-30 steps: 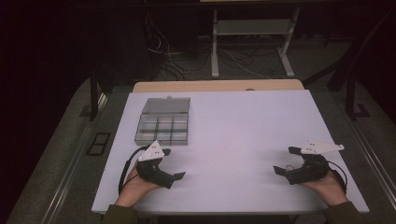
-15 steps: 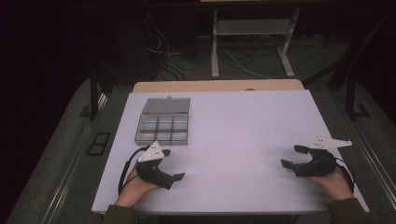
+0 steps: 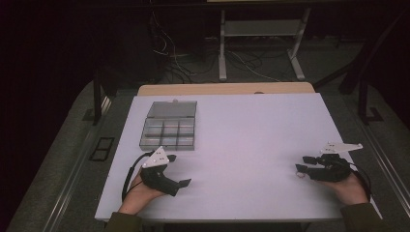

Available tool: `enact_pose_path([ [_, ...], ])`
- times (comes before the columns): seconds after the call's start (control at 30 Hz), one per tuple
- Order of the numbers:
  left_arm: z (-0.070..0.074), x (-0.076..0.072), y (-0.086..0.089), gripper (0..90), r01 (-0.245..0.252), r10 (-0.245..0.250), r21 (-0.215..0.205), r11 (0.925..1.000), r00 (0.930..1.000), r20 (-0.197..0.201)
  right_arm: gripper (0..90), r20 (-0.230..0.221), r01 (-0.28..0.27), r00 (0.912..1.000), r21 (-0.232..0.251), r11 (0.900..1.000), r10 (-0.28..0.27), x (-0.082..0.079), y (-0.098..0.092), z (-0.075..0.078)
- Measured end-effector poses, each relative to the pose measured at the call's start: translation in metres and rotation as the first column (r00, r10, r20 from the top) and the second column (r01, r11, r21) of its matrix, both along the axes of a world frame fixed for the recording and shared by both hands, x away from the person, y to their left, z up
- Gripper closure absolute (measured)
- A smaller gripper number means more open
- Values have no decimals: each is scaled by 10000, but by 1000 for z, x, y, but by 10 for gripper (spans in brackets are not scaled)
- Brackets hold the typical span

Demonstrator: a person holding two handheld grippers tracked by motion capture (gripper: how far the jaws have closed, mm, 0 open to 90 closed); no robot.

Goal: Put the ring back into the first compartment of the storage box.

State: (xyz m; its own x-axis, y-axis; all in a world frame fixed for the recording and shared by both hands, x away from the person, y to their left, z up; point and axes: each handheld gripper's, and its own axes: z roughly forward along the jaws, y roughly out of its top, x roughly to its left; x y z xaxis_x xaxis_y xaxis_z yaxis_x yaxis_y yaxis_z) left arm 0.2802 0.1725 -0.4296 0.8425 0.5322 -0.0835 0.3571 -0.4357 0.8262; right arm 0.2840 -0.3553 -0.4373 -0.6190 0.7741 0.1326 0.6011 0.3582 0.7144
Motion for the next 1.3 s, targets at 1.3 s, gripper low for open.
enact_pose_path([
  [1.3, -1, -1, -2, 0, 60, -61, 49, 10000, 10000, 1, 859, -548, -611, 9970, -1109, 9919, 553, -1, 3, -8],
])
